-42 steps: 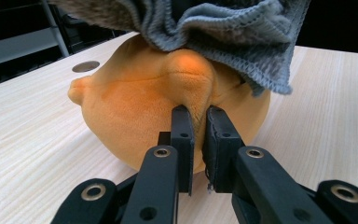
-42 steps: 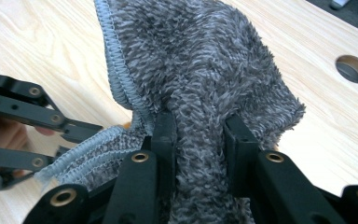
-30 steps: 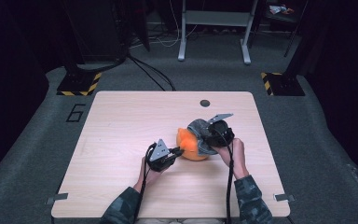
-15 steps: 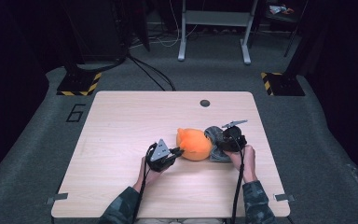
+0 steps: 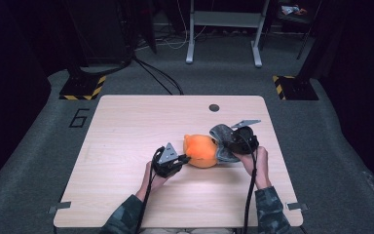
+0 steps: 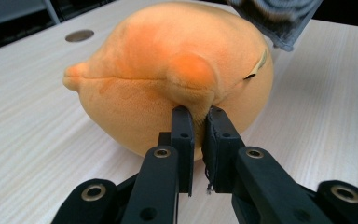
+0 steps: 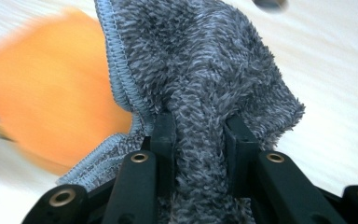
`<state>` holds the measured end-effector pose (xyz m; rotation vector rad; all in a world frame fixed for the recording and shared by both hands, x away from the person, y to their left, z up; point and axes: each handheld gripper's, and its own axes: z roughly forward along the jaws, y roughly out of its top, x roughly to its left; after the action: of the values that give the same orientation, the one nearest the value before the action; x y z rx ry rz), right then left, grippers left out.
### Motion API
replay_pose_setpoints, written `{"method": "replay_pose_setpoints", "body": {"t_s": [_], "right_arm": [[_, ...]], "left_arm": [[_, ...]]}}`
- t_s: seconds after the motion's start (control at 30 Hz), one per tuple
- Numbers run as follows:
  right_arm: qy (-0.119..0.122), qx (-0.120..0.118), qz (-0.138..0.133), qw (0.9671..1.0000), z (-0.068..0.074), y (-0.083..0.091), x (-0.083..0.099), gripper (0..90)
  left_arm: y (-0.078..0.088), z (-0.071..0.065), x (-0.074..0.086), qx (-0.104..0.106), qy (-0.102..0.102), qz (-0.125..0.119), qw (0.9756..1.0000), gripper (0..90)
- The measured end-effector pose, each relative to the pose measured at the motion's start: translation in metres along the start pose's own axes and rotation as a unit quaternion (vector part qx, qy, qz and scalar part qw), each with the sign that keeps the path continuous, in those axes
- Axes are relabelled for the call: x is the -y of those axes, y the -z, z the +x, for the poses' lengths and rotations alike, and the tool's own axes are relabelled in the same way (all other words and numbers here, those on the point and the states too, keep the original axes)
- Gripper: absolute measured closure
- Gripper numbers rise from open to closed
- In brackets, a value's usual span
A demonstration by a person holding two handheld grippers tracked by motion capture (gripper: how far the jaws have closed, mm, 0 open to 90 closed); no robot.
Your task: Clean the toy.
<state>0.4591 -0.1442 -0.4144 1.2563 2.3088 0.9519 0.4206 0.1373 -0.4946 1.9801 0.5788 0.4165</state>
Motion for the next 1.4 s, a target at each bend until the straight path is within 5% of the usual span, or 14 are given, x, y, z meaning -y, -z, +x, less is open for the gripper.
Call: {"method": "replay_pose_setpoints", "body": {"t_s": [0.3,0.5,0.67,0.97,1.4], "right_arm": [[0.084,-0.039,0.002,0.9957,0.057,-0.011,-0.041,69.0],[0.119,-0.035,0.029,0.9919,0.071,-0.028,-0.045,69.0],[0.102,-0.035,0.030,0.9937,0.064,-0.025,-0.041,69.0],[0.036,-0.024,0.034,0.9985,0.021,-0.019,-0.011,68.7],[-0.033,0.002,0.073,0.9968,-0.018,-0.036,0.023,68.7]], "left_arm": [[0.000,0.003,-0.006,0.004,0.014,0.018,0.9997,83.2],[0.000,0.003,-0.007,0.001,0.014,0.023,0.9996,83.2],[0.000,0.003,-0.006,0.002,0.021,0.019,0.9996,83.2],[-0.001,0.005,-0.004,0.001,0.031,0.014,0.9994,83.3],[-0.001,0.006,-0.003,0.000,0.033,0.018,0.9993,83.2]]}}
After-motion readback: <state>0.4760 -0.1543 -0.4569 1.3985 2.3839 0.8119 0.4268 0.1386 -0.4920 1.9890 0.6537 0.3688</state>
